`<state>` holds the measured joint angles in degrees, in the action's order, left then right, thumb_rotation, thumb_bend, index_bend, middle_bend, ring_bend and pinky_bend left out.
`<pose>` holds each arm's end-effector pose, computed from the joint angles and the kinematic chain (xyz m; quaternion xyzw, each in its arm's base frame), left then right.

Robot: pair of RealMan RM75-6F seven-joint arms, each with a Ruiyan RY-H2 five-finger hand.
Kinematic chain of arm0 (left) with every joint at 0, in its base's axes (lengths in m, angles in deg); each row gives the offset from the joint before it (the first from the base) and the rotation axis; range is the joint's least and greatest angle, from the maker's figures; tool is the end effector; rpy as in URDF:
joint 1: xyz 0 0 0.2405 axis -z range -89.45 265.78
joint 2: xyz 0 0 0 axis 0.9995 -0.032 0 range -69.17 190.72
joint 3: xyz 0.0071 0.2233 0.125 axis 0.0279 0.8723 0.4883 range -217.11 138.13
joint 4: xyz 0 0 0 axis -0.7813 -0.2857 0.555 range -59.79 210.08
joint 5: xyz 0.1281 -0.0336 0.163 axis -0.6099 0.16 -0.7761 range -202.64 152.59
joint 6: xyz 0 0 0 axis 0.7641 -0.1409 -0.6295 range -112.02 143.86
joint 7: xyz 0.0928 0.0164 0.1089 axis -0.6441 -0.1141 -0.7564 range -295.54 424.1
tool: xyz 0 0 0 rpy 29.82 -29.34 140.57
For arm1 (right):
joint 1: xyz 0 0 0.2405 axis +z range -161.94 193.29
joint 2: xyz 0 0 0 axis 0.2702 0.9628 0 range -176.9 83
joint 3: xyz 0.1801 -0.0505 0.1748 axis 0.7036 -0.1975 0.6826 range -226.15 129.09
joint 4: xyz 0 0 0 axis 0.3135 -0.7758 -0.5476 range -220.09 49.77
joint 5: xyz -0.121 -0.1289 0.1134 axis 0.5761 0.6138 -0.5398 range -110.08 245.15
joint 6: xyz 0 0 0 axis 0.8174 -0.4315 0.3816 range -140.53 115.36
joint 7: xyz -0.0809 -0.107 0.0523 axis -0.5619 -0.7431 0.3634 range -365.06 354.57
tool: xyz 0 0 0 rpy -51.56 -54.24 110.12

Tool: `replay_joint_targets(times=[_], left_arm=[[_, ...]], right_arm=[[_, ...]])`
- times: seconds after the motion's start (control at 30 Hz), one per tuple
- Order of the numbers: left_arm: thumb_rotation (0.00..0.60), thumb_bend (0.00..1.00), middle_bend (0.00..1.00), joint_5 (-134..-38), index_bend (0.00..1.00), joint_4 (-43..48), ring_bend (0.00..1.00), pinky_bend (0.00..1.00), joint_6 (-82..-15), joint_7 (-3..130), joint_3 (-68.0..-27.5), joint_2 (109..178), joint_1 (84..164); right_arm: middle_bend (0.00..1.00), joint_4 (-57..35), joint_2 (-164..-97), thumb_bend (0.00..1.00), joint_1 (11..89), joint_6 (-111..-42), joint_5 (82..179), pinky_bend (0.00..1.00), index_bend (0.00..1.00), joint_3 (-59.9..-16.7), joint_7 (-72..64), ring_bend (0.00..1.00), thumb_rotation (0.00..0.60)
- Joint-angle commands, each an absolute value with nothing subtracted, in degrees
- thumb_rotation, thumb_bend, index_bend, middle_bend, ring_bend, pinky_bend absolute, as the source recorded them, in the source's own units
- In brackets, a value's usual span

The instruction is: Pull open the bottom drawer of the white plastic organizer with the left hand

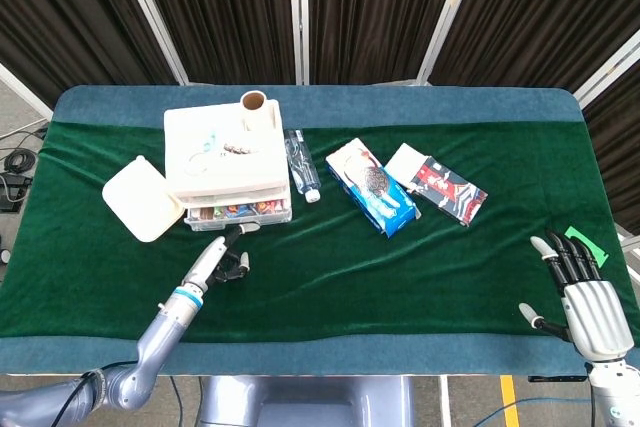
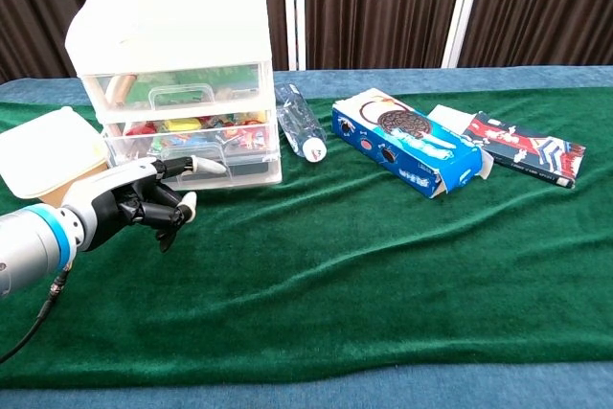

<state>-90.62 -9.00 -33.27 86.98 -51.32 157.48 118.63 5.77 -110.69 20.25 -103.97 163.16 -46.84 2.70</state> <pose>-0.1766 0.2874 -0.0677 -0.4933 -0.7136 -0.4471 0.2183 -0.2905 -0.1729 0.1648 0.6055 -0.3609 0.4727 0.5288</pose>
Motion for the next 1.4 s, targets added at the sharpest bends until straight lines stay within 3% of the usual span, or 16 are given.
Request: replay_joint_targets(times=[0.03,0.37,0.6,0.77,1.13,1.4], left_arm=[[0.6,0.75,0.91,-90.84,0.16,-9.15,0.78,0.67,-33.37,87.14,-51.22,157.47,118.56],[0.6,0.74,0.91,-96.37,0.16,-10.45,0.78,0.66,-38.48,84.26,-47.66,156.98,116.41],[0.6,0.74,0.91,-101.99,0.13,-12.83,0.78,0.66,-53.17,62.66,-44.13,158.86,112.54],[0.6,0.74,0.91,-102.61,0.1,-17.09,0.78,0.66,-55.91,54.33,-43.91,157.86,111.95],[0.6,0.74,0.91,-102.15,0.11,-20.63,0.78,0.66,-60.71,46.34,-46.42,157.83,110.96],[0.6,0.74,0.91,-90.37,0.1,-22.79,0.78,0.66,-58.63,35.85,-51.85,157.94,112.44]], right_arm=[[0.0,5.72,-110.76,0.09,20.27,-103.88,163.15,0.0,0.09,-46.85,2.66,0.0,0.6],[0.0,5.72,-110.62,0.09,20.21,-104.08,163.05,0.0,0.09,-46.73,2.97,0.0,0.6],[0.0,5.96,-110.72,0.09,20.17,-103.93,163.23,0.0,0.09,-46.93,2.43,0.0,0.6],[0.0,6.13,-110.63,0.09,20.12,-104.05,163.2,0.0,0.09,-46.88,2.41,0.0,0.6],[0.0,6.17,-110.52,0.09,20.1,-103.97,163.07,0.0,0.09,-46.86,2.6,0.0,0.6],[0.0,6.18,-110.54,0.09,20.15,-103.84,163.0,0.0,0.09,-46.82,2.53,0.0,0.6]])
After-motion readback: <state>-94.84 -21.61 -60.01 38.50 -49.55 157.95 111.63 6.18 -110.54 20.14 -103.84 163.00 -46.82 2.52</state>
